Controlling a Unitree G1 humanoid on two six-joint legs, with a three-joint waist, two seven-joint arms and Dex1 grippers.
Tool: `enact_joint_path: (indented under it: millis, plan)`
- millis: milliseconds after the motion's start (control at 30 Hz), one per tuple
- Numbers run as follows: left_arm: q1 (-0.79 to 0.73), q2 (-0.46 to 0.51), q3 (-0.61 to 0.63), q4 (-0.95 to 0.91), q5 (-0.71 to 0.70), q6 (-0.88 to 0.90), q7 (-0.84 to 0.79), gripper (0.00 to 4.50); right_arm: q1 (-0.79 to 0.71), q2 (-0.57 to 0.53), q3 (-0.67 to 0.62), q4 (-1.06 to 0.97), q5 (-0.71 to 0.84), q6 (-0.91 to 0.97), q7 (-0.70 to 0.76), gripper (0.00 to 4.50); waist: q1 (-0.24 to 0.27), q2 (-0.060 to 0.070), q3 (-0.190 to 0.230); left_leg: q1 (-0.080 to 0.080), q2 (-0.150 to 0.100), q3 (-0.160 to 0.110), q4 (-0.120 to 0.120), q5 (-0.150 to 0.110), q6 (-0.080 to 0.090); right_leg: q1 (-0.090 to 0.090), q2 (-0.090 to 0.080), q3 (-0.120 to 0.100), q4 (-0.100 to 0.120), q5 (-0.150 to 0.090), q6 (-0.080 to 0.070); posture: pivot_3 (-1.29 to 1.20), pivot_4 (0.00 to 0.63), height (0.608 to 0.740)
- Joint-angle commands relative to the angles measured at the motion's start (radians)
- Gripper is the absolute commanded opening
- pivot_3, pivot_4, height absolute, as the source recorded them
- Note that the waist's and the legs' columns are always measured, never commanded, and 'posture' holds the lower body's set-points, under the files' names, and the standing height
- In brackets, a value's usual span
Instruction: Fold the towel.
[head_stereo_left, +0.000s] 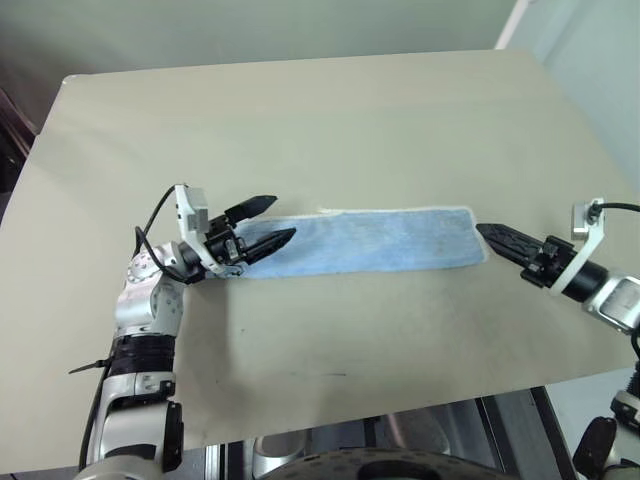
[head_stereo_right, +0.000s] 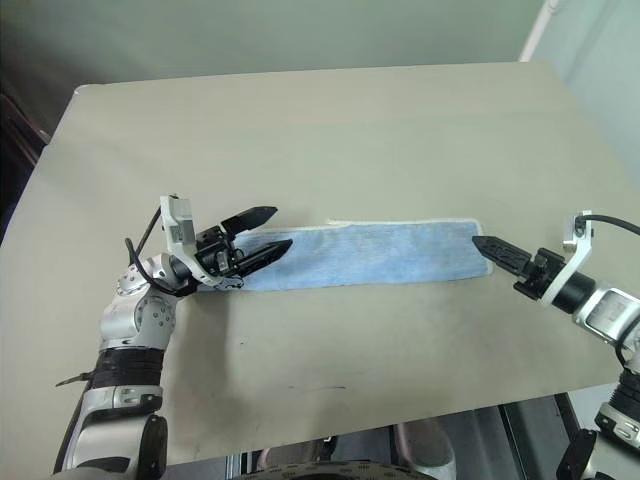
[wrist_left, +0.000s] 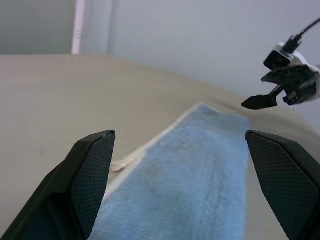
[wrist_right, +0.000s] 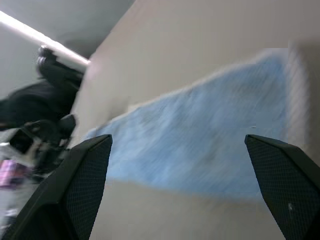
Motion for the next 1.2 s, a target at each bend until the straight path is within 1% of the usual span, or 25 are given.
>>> enact_joint_path:
  millis: [33,167,300,400,500,667,900,1100,1167,1200]
  plan:
    - [-0.012,0.004,-0.033,-0.052,0.018,-0.027,-0.024,4.50,0.048,-0.009,-0.045,0.014,0.175,0.054,-0.107,4.48,0.003,0.000,0.000,0.001,0.000,0.000,0.000,0.000,0.000,0.001,0.000,0.000,0.000,0.000,0.000,0.00,0.150,0.740]
    - [-0.019,-0.014,-0.062,-0.066,0.026,-0.031,-0.016,4.50,0.105,-0.012,-0.004,0.028,0.285,0.021,-0.216,4.48,0.003,0.000,0.000,0.002,-0.001,0.000,0.000,-0.002,0.003,0.003,0.000,0.001,0.000,-0.001,0.005,0.00,0.150,0.740]
    - [-0.026,-0.029,-0.077,-0.065,0.030,-0.039,-0.012,4.50,0.147,-0.014,0.045,0.035,0.312,-0.021,-0.275,4.48,0.002,0.000,0.000,0.002,-0.001,0.000,0.000,-0.003,0.004,0.003,0.000,0.002,0.000,0.000,0.006,0.00,0.150,0.740]
    - [-0.008,-0.033,-0.115,-0.086,0.032,-0.026,-0.040,4.50,0.103,0.005,0.075,0.105,0.302,-0.081,-0.337,4.48,0.001,0.000,0.000,0.002,-0.001,-0.001,0.000,-0.003,0.004,0.003,0.000,0.002,-0.001,0.001,0.006,0.00,0.150,0.740]
    - [0.009,-0.018,-0.124,-0.103,0.035,-0.027,-0.045,4.50,0.074,0.000,0.085,0.158,0.301,-0.119,-0.365,4.48,-0.001,0.000,0.000,0.002,-0.001,0.000,0.000,-0.003,0.005,0.003,0.000,0.003,-0.001,0.002,0.008,0.00,0.150,0.740]
    - [0.018,-0.003,-0.132,-0.100,0.050,-0.044,-0.048,4.50,0.039,-0.010,0.099,0.235,0.264,-0.147,-0.372,4.48,-0.001,0.000,0.000,0.002,-0.001,-0.001,0.000,-0.003,0.005,0.003,0.000,0.003,-0.001,0.002,0.008,0.00,0.150,0.740]
    - [0.024,-0.017,-0.143,-0.103,0.053,-0.048,-0.042,4.50,-0.026,0.023,0.137,0.293,0.230,-0.172,-0.364,4.48,-0.003,0.000,0.000,0.002,-0.002,0.000,0.002,-0.003,0.006,0.004,-0.001,0.004,-0.003,0.007,0.008,0.00,0.150,0.740]
    - [0.008,0.005,-0.138,-0.054,0.079,-0.078,-0.068,4.50,-0.077,0.035,0.152,0.334,0.194,-0.181,-0.353,4.48,-0.013,-0.001,-0.001,0.003,-0.002,0.000,0.002,-0.003,0.007,0.004,0.000,0.004,-0.003,0.009,0.007,0.00,0.150,0.740]
    - [0.006,0.006,-0.138,-0.049,0.081,-0.082,-0.072,4.50,-0.086,0.036,0.146,0.343,0.187,-0.182,-0.349,4.12,-0.014,-0.001,-0.001,0.005,-0.002,0.000,0.002,-0.002,0.007,0.004,0.000,0.004,-0.003,0.010,0.007,0.00,0.150,0.740]
    - [0.006,0.005,-0.138,-0.048,0.081,-0.083,-0.072,4.50,-0.088,0.037,0.144,0.344,0.183,-0.181,-0.346,3.85,-0.014,-0.001,-0.001,0.005,-0.002,-0.001,0.002,-0.002,0.008,0.004,0.000,0.005,-0.003,0.010,0.007,0.00,0.150,0.740]
